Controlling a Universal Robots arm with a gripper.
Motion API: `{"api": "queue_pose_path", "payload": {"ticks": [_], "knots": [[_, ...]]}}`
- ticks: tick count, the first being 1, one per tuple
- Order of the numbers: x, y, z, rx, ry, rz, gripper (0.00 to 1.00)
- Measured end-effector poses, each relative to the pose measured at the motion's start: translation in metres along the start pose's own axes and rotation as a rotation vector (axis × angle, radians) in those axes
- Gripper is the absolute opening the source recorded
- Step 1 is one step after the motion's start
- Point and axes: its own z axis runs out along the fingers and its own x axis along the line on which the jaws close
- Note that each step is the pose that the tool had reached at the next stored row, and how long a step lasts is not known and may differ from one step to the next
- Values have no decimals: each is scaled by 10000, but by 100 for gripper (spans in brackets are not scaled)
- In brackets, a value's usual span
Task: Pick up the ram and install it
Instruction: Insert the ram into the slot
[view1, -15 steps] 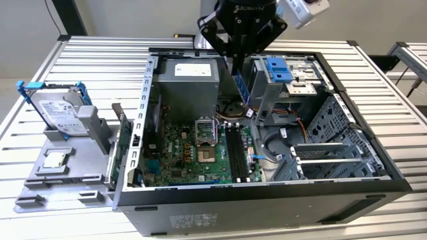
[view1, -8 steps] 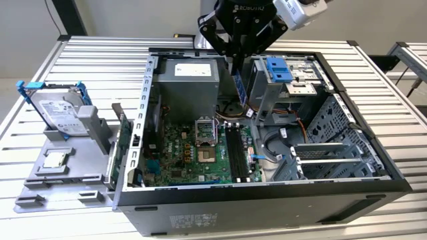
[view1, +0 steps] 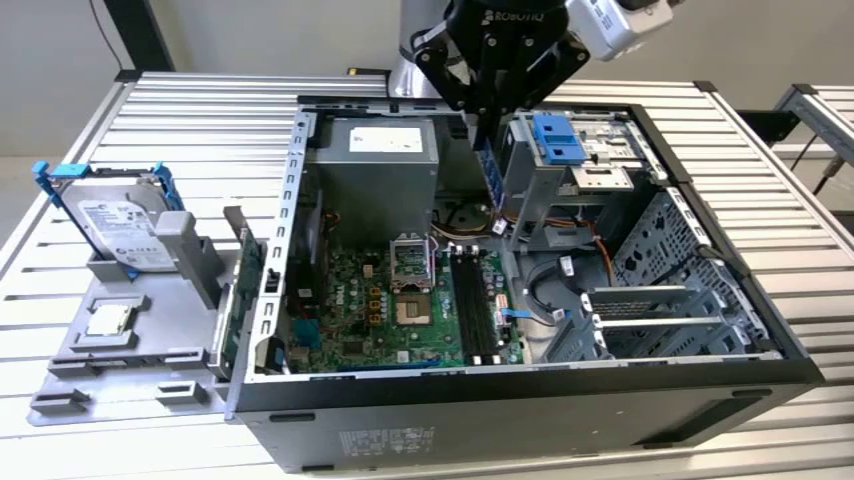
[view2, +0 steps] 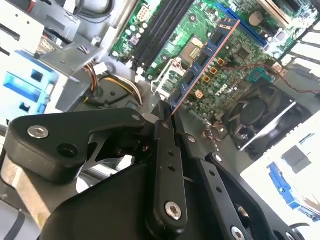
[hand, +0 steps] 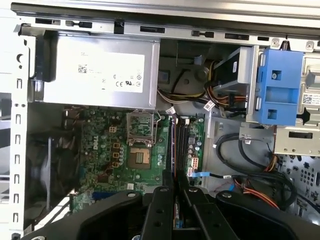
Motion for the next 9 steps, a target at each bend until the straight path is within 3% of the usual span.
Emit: {"api": "queue_pose_path", "payload": {"ticks": [6,9], "knots": [[-242,-10,5,-6,141,2,0],[-277,-12,31,-6,145,8,0]]}}
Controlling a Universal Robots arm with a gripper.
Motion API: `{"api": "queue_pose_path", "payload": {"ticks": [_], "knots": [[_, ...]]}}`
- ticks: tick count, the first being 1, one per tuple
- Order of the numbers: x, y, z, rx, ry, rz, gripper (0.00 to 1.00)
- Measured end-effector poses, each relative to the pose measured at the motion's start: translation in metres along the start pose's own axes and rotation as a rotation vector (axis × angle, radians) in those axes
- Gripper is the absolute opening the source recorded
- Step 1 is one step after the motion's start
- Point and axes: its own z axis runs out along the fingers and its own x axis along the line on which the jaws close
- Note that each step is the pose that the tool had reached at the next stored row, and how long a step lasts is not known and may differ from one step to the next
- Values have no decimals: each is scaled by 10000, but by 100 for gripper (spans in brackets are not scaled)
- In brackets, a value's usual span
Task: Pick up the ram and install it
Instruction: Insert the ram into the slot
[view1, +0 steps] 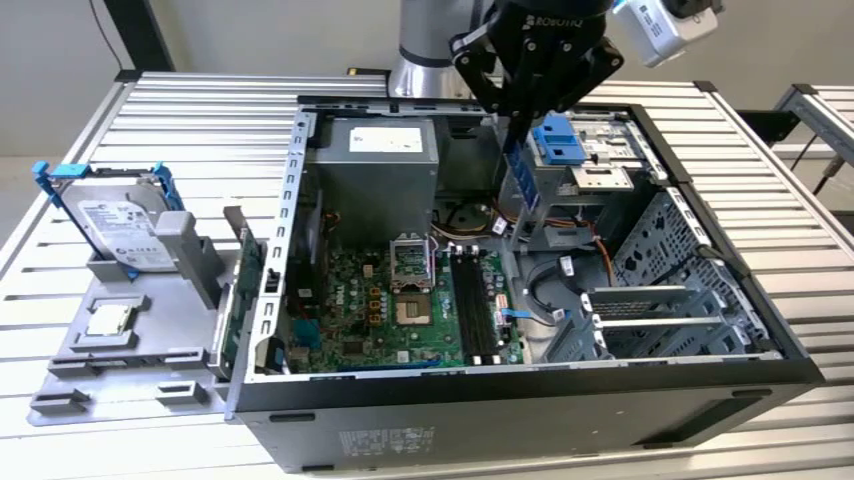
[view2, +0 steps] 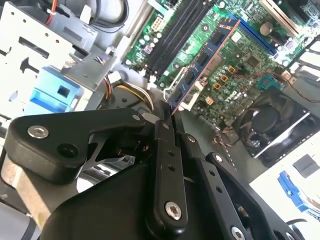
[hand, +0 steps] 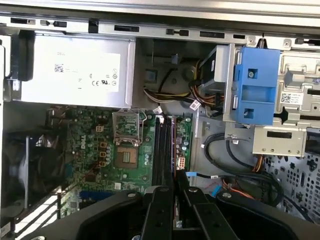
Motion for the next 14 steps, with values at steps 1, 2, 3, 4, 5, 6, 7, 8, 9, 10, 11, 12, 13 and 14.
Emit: {"api": "queue_pose_path", "payload": {"ticks": [1,2,3,4,5,6,7,8,9,10,11,12,13,14], "knots": [[-4,0,13,1,0,3,0],[-7,-1,27,1,0,6,0],[-10,-1,41,0,0,9,0],[-11,-1,55,0,-1,14,0],[-11,-2,71,-1,-1,19,0],[-12,-2,86,-1,-1,23,0],[-14,-3,99,0,-1,27,0],[-14,-3,110,-1,-1,30,0],[-14,-3,115,0,-1,31,0],[-14,-3,119,1,-1,32,0],[-14,-3,119,2,0,32,0],[-14,-3,120,2,-1,32,0],[-14,-3,120,1,-1,32,0],[-14,-3,121,-1,-1,32,0]]}}
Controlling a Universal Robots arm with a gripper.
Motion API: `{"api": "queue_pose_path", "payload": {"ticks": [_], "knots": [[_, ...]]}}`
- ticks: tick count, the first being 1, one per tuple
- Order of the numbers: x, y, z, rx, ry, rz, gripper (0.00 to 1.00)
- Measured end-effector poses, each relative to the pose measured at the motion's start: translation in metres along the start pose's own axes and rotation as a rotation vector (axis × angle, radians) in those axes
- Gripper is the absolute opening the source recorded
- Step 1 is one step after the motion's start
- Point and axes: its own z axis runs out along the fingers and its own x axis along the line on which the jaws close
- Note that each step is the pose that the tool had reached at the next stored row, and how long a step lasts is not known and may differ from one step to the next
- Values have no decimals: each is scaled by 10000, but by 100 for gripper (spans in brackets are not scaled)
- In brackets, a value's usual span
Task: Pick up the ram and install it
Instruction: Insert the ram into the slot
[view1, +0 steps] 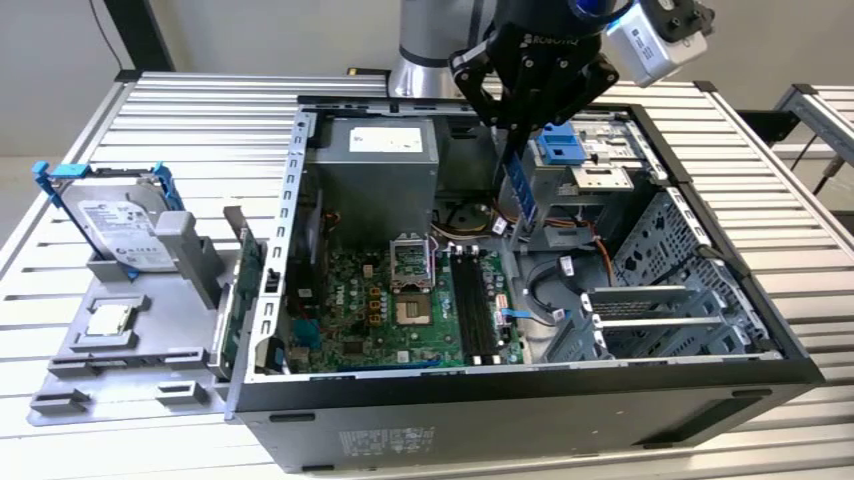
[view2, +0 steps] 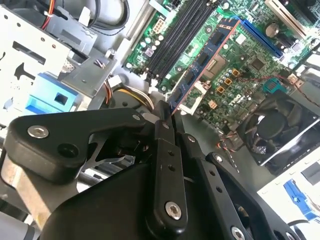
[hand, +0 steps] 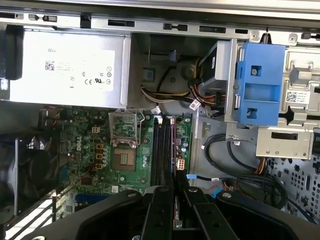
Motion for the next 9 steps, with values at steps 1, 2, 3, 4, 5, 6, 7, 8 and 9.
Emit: {"api": "queue_pose_path", "payload": {"ticks": [1,2,3,4,5,6,7,8,9], "knots": [[0,0,0,1,0,0,0],[0,0,3,0,0,0,0],[-1,0,9,-3,-1,0,0],[-3,-1,15,-3,-1,-1,0],[-6,-1,22,-1,-1,-1,0],[-10,-1,29,0,0,-1,0],[-16,-2,36,-1,-1,0,0],[-20,-2,44,-1,0,0,0],[-25,-3,52,0,0,0,0]]}}
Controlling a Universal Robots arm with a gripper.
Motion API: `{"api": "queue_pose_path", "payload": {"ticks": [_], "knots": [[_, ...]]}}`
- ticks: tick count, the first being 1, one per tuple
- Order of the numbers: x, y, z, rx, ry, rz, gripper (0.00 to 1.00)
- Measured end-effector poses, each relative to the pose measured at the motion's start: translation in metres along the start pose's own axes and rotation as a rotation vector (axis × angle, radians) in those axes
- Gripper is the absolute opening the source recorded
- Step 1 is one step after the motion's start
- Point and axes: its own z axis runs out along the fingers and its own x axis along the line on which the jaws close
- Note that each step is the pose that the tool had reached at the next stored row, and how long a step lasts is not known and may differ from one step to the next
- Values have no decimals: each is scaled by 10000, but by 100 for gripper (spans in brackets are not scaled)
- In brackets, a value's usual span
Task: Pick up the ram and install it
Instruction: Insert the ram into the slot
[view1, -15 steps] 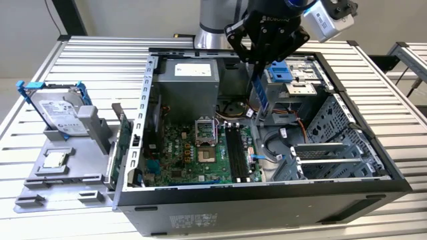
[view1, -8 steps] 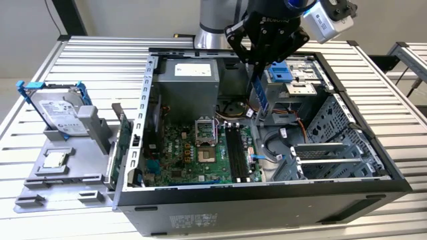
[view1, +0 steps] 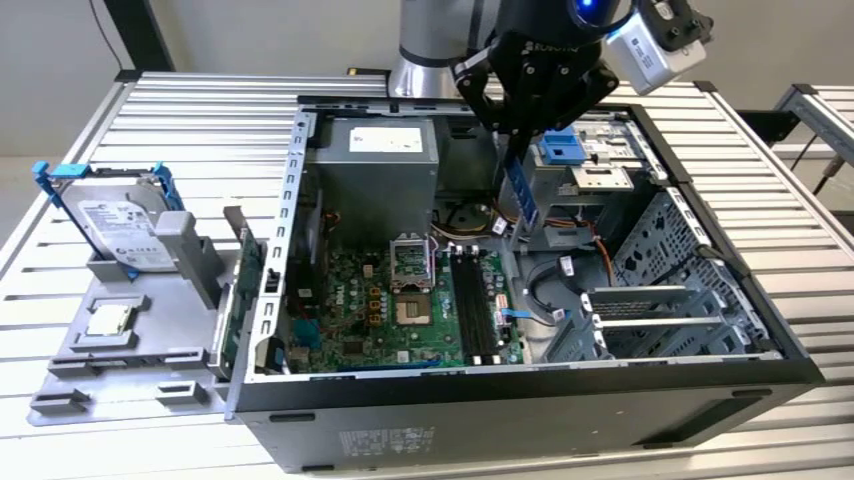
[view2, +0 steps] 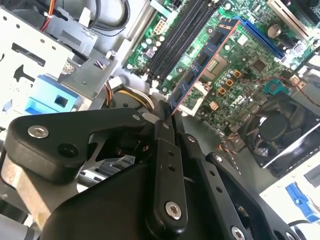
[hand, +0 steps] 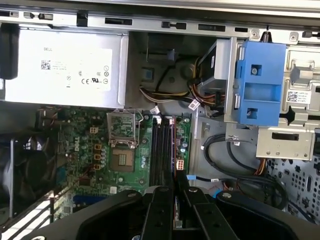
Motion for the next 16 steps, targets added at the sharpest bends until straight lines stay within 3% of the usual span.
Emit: {"api": "queue_pose_path", "payload": {"ticks": [16], "knots": [[-31,-4,131,0,0,0,0]]}}
